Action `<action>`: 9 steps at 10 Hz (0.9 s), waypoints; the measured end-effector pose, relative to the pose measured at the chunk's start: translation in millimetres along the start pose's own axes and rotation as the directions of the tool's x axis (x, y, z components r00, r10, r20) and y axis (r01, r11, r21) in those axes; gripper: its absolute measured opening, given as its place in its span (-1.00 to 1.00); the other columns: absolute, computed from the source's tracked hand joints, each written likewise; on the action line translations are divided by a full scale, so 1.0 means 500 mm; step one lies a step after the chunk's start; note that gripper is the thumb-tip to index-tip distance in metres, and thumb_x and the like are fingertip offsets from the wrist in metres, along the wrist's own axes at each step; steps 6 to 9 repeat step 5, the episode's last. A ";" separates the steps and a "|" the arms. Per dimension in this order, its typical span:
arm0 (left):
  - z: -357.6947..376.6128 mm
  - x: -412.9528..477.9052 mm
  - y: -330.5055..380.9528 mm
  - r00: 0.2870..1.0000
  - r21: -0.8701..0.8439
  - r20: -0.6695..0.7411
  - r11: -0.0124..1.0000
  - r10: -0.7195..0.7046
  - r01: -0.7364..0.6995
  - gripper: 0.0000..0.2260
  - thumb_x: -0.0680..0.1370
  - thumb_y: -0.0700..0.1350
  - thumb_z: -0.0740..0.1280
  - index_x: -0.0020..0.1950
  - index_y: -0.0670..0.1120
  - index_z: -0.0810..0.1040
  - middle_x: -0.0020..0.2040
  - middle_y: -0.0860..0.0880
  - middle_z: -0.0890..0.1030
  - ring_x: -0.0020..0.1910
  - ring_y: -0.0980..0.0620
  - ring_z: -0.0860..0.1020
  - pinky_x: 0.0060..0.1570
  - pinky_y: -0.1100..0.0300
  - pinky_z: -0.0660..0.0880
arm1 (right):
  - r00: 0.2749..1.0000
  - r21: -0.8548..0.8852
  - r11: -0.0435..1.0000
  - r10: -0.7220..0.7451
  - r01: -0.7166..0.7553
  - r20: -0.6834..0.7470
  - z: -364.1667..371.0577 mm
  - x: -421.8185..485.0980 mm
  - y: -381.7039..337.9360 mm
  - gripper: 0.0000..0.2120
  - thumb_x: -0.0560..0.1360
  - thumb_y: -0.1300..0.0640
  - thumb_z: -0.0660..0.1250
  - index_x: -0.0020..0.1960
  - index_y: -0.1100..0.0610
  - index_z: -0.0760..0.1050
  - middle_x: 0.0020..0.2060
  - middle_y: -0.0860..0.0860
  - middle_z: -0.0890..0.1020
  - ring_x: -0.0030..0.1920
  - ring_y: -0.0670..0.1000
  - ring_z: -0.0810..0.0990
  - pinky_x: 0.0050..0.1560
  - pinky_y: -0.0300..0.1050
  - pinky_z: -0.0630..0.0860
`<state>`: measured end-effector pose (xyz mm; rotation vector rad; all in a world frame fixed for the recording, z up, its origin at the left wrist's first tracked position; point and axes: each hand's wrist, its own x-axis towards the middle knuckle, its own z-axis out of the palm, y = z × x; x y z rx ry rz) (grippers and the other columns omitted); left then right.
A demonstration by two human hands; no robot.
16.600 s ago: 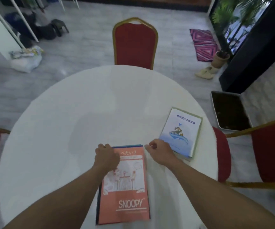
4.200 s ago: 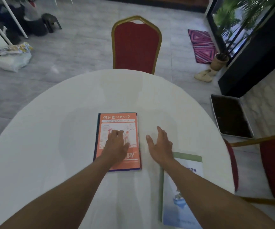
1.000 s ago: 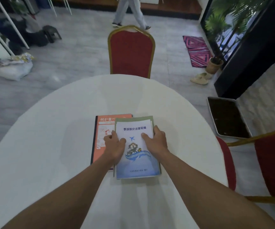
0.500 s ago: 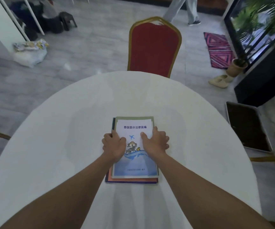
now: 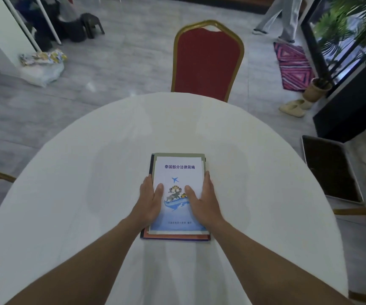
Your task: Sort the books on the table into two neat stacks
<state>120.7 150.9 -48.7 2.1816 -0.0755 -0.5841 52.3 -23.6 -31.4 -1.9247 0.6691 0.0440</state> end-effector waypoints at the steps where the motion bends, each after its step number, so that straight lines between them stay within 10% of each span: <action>1: -0.010 -0.011 0.023 0.999 -0.025 -0.012 0.999 0.033 -0.033 -0.58 0.56 0.32 0.02 0.34 0.16 0.26 0.32 0.02 0.40 0.37 -0.02 0.39 0.37 -0.15 0.37 | 1.000 0.024 1.000 0.010 -0.010 -0.011 0.009 0.009 0.016 -0.21 0.45 -0.35 0.26 0.56 -0.08 0.09 0.48 -0.07 0.37 0.45 -0.02 0.40 0.43 0.14 0.39; 9: -0.082 -0.037 0.129 0.988 0.304 0.027 0.941 0.149 -0.150 -0.38 0.51 0.27 -0.04 0.47 -0.04 0.16 0.36 -0.11 0.40 0.31 -0.15 0.41 0.31 -0.14 0.39 | 0.997 -0.111 0.991 -0.072 0.072 0.010 -0.091 -0.042 -0.093 -0.24 0.62 -0.19 0.20 0.64 0.07 -0.06 0.62 -0.04 0.08 0.61 -0.06 0.01 0.57 -0.08 -0.01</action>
